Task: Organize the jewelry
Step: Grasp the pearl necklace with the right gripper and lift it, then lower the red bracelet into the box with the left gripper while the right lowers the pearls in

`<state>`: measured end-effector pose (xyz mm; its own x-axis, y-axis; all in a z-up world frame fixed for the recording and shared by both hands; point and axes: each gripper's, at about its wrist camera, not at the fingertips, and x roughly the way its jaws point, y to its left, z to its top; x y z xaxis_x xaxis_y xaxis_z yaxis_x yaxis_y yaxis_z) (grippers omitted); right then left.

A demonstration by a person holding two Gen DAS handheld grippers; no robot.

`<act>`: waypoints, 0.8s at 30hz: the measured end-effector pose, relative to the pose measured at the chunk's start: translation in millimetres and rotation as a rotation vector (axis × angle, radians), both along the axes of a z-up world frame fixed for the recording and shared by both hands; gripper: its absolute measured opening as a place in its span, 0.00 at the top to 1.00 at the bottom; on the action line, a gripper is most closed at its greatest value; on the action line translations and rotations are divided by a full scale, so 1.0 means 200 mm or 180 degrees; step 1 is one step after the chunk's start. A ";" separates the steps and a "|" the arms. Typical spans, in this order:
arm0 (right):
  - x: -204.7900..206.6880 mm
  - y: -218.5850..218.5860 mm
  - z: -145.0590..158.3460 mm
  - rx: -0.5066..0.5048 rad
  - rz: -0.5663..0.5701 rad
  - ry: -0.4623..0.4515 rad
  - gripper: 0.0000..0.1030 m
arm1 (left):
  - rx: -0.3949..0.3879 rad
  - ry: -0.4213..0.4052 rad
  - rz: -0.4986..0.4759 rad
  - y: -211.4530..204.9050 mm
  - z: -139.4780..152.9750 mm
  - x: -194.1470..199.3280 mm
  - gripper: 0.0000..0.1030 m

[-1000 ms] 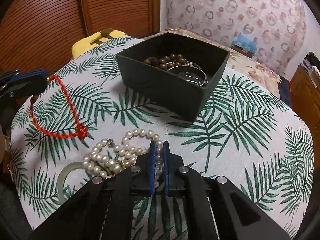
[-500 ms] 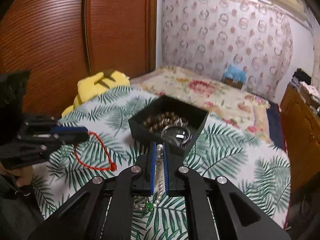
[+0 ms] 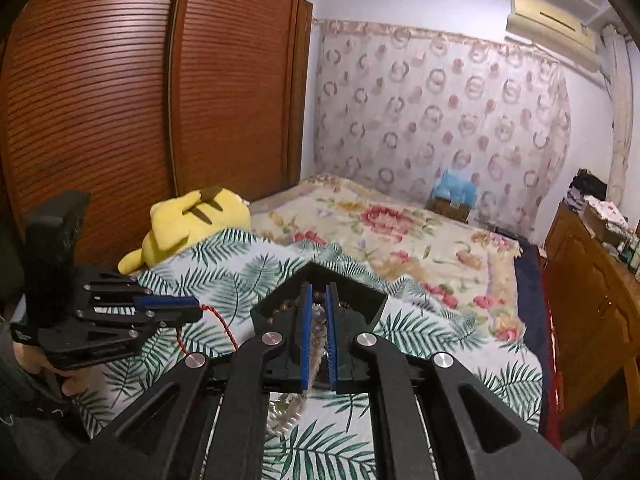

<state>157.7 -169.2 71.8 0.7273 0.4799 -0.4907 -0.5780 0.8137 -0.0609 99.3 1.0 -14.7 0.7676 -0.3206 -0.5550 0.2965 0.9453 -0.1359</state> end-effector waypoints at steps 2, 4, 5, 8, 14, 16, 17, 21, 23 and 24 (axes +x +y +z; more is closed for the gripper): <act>-0.01 0.00 0.03 0.0010 0.0003 -0.0043 0.93 | 0.0005 -0.0020 0.0004 0.00 0.01 0.00 0.94; -0.01 0.00 0.07 0.0017 0.0004 -0.0105 0.93 | 0.0010 -0.0030 0.0004 0.00 0.02 0.01 0.94; -0.01 0.00 0.09 0.0018 0.0004 -0.0122 0.93 | 0.0013 -0.0035 0.0005 0.00 0.03 0.01 0.94; -0.01 -0.01 0.13 0.0020 -0.0010 -0.0185 0.93 | 0.0024 -0.0046 0.0004 0.00 0.04 0.03 0.94; 0.03 0.00 0.21 0.0017 -0.0048 -0.0294 0.93 | 0.0033 -0.0081 0.0019 0.00 0.06 0.09 0.94; 0.06 0.00 0.22 0.0023 -0.0056 -0.0293 0.93 | 0.0028 -0.0078 0.0035 0.01 0.06 0.13 0.94; 0.08 0.01 0.23 0.0035 -0.0074 -0.0283 0.93 | 0.0030 -0.0074 0.0043 0.01 0.06 0.15 0.94; 0.14 0.03 0.24 0.0046 -0.0124 -0.0296 0.93 | 0.0042 -0.0033 0.0058 0.01 0.04 0.23 0.94; 0.18 0.03 0.25 0.0070 -0.0151 -0.0280 0.93 | 0.0071 -0.0008 0.0066 0.00 0.03 0.26 0.94; 0.20 0.03 0.25 0.0079 -0.0162 -0.0276 0.93 | 0.0068 0.0004 0.0069 0.00 0.02 0.27 0.94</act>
<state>197.0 -162.9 122.5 0.7902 0.4524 -0.4133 -0.5292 0.8439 -0.0882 153.8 1.8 -10.6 0.7736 -0.2919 -0.5624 0.2757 0.9542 -0.1160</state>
